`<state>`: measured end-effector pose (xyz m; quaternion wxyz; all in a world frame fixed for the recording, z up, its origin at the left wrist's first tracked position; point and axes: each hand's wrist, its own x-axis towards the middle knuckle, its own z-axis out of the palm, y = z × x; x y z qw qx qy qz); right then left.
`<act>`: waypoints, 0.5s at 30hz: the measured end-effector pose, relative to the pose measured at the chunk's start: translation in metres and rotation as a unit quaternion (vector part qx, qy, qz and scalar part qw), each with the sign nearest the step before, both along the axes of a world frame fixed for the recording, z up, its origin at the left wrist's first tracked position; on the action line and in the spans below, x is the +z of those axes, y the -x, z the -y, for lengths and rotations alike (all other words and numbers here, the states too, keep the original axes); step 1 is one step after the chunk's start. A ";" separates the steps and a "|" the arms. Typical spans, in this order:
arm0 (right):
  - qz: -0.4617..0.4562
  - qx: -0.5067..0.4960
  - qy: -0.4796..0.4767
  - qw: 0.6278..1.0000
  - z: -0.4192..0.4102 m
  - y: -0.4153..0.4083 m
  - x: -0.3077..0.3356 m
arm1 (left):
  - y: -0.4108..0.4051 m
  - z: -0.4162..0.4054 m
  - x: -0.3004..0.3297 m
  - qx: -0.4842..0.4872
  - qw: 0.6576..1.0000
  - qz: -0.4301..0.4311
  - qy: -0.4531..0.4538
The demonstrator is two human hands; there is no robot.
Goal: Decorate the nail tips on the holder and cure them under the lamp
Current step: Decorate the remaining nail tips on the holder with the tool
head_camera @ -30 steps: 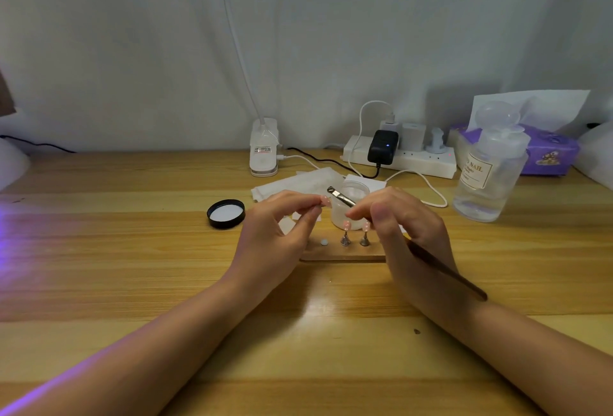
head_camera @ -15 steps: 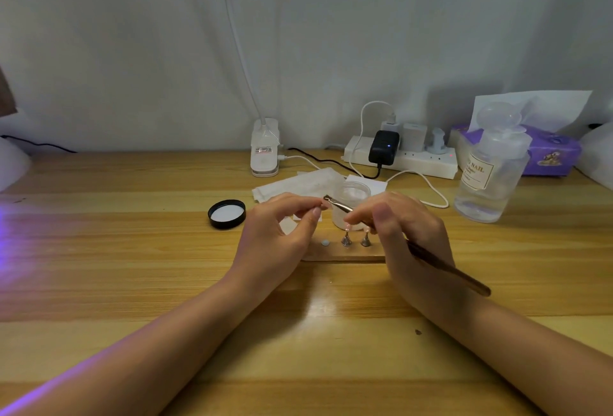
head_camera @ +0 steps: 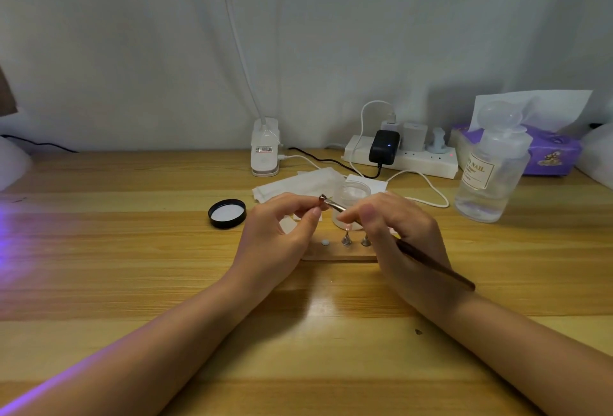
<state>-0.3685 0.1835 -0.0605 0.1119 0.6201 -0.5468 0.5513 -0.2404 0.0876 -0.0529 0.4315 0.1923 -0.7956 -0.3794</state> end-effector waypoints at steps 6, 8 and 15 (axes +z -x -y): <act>0.037 -0.022 0.021 0.999 -0.005 0.003 -0.003 | 0.000 -0.001 0.001 -0.001 1.000 0.004 0.006; 0.022 -0.026 0.027 0.999 -0.004 0.002 -0.003 | 0.000 -0.001 0.001 -0.002 1.000 0.001 0.004; 0.012 -0.023 -0.001 1.000 -0.002 0.001 -0.002 | 0.000 0.000 0.000 0.004 1.000 0.001 0.013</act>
